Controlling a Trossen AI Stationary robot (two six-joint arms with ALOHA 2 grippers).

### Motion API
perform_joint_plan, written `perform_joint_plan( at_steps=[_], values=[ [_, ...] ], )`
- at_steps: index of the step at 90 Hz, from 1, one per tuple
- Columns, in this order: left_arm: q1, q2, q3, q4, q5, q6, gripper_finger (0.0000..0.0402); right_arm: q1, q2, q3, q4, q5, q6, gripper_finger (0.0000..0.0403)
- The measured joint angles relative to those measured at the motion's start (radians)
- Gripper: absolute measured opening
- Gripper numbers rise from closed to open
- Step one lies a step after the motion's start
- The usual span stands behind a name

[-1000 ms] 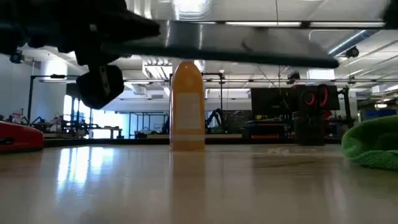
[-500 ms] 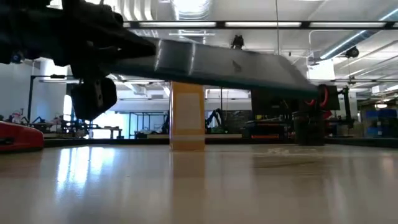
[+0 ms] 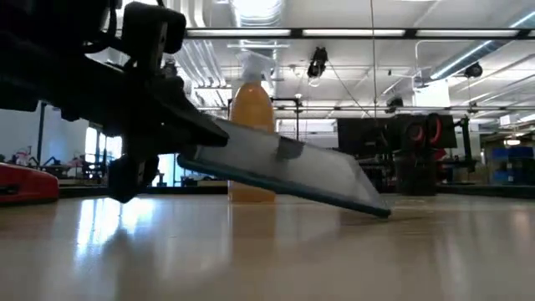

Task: Apply microfiber cloth
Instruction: Wipe the front and back of the blue cellphone with the green microfiber cloth

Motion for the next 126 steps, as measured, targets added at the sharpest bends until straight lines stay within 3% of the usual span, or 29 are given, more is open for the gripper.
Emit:
perform_joint_plan(
  at_steps=[13, 38, 53, 74, 87, 106, 126],
  values=[
    [0.000, 0.007, -0.001, -0.048, -0.019, -0.051, 0.0021, -0.017, 0.000, 0.086, -0.003, 0.060, 0.033, 0.0139],
    [0.008, 0.010, 0.000, -0.075, -0.015, -0.036, 0.0072, -0.039, -0.002, 0.324, -0.165, 0.436, 0.005, 0.0198],
    [0.008, 0.010, 0.001, -0.115, -0.032, -0.038, 0.0111, -0.059, -0.002, 0.380, -0.178, 0.567, -0.041, 0.0221],
    [0.008, 0.010, 0.000, -0.146, -0.077, -0.028, 0.0139, -0.111, 0.017, 0.386, -0.058, 0.852, -0.220, 0.0221],
    [0.008, 0.009, -0.001, -0.175, -0.079, 0.001, 0.0141, -0.182, 0.077, 0.375, -0.042, 0.888, -0.376, 0.0216],
    [0.008, 0.009, -0.008, -0.180, -0.034, 0.071, 0.0142, -0.311, 0.159, 0.363, -0.062, 0.774, -0.605, 0.0220],
    [-0.001, 0.010, -0.015, -0.180, -0.028, 0.099, 0.0142, -0.340, 0.139, 0.363, -0.147, 0.720, -0.631, 0.0222]
  ],
)
